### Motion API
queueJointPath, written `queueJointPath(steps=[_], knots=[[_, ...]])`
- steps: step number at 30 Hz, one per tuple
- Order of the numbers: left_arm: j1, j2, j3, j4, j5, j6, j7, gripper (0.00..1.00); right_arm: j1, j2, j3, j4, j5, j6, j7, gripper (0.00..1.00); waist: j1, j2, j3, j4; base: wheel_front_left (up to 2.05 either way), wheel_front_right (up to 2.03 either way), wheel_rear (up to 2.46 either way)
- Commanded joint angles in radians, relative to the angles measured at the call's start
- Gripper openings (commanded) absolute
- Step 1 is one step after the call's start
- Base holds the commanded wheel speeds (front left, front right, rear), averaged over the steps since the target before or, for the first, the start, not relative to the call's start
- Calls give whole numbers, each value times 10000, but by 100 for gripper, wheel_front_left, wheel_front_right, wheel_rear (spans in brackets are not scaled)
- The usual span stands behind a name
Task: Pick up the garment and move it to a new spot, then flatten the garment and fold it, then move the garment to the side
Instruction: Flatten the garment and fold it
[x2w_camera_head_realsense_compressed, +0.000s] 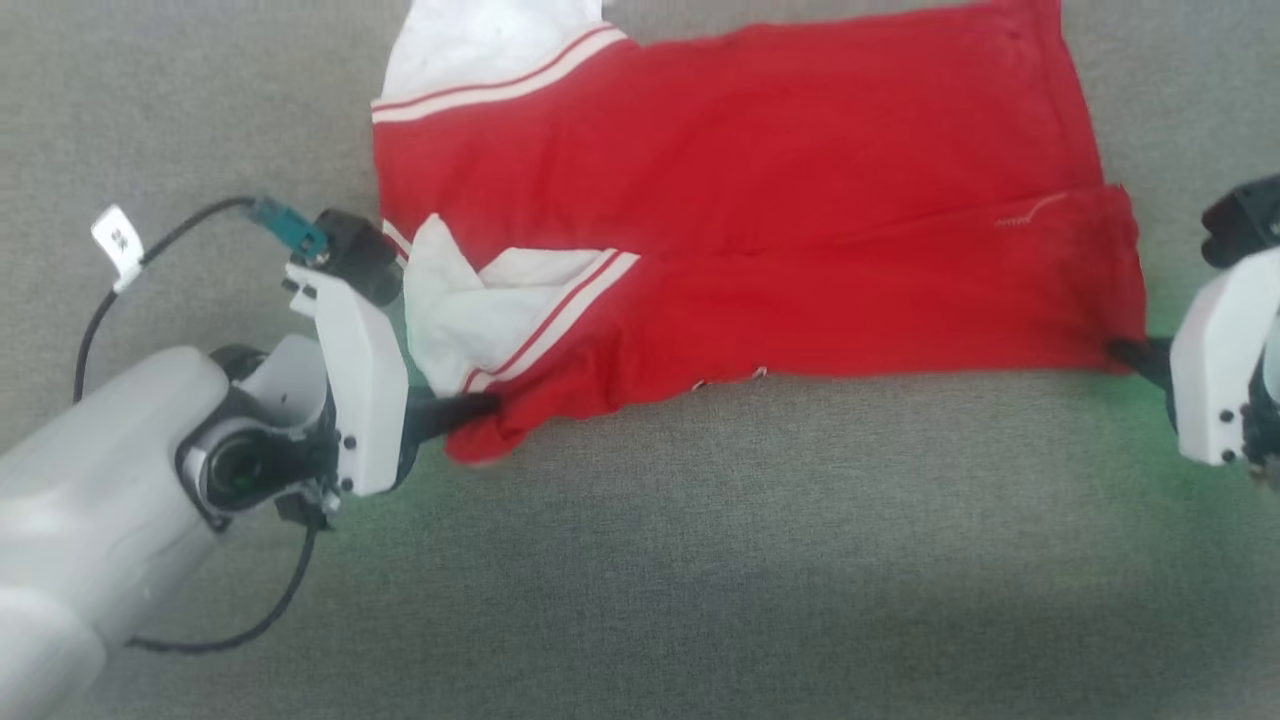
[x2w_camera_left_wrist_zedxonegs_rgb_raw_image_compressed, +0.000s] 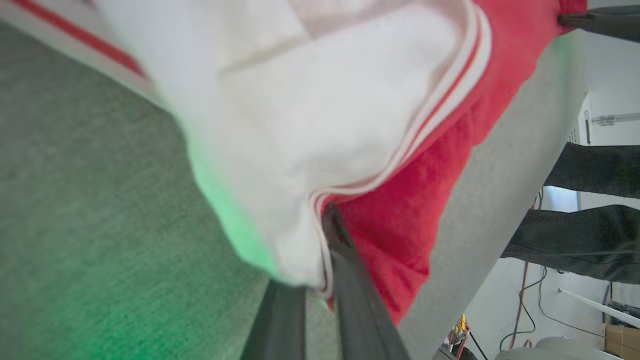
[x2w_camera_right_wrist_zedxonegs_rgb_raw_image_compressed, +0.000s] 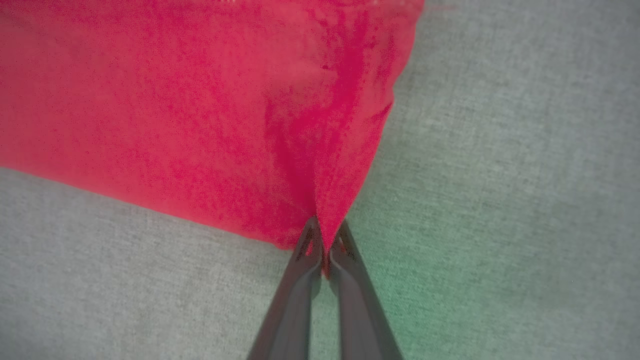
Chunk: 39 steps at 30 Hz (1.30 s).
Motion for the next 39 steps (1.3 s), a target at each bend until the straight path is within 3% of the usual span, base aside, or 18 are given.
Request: queueJointPath(steps=[1,6,12,21,22,23,24,25,26,33,39], knots=[[376,46,-102,-60,15,-38,-87,0,274,-126,-14,43,102,-4,5,0,-1,0,-229,15,0,0,0],[818,629,13,-819,-117,-128,-492,0,972,-503,-238,-260,364,-4,30,0,-1,0,-766,99,0,0,0],[1789,1709,-87,-2449,-214,-123,-843,0,2606,-1165,-690,-1271,621,-4,333,0,-1,0,-1086,209,0,0,0],[2408,2254,-121,-3658,-340,200,-1176,0,4084,-1109,-1581,-2261,484,-2,346,0,-1,0,-1109,200,0,0,0],[2394,2270,-46,-3665,-278,285,-1316,1,4149,-1040,-1741,-2365,395,-2,232,17,-1,0,-1105,180,0,0,0],[2388,2259,-40,-3662,-232,333,-1383,15,4208,-962,-1889,-2387,280,-4,115,42,-1,0,-1107,173,0,0,0],[2360,2269,-11,-3655,-165,336,-1459,37,4270,-882,-1970,-2461,163,-2,4,81,-1,0,-1109,167,0,0,0],[2326,2286,75,-3627,-143,375,-1576,76,4328,-795,-2087,-2557,73,-2,-140,100,-1,0,-1108,154,0,0,0],[2298,2298,138,-3596,-129,395,-1666,100,4370,-709,-2276,-2611,-11,-2,-313,100,-1,0,-1110,142,0,0,0],[2018,2601,828,-3270,20,678,-2722,100,4247,124,-3400,-3345,-929,-2,-2212,100,-1,0,-1084,-165,0,0,0],[1577,2234,1386,-2194,909,1022,-4274,100,3643,1153,-3141,-3716,-1794,-2,-4772,100,-1,0,-894,-732,0,0,0]])
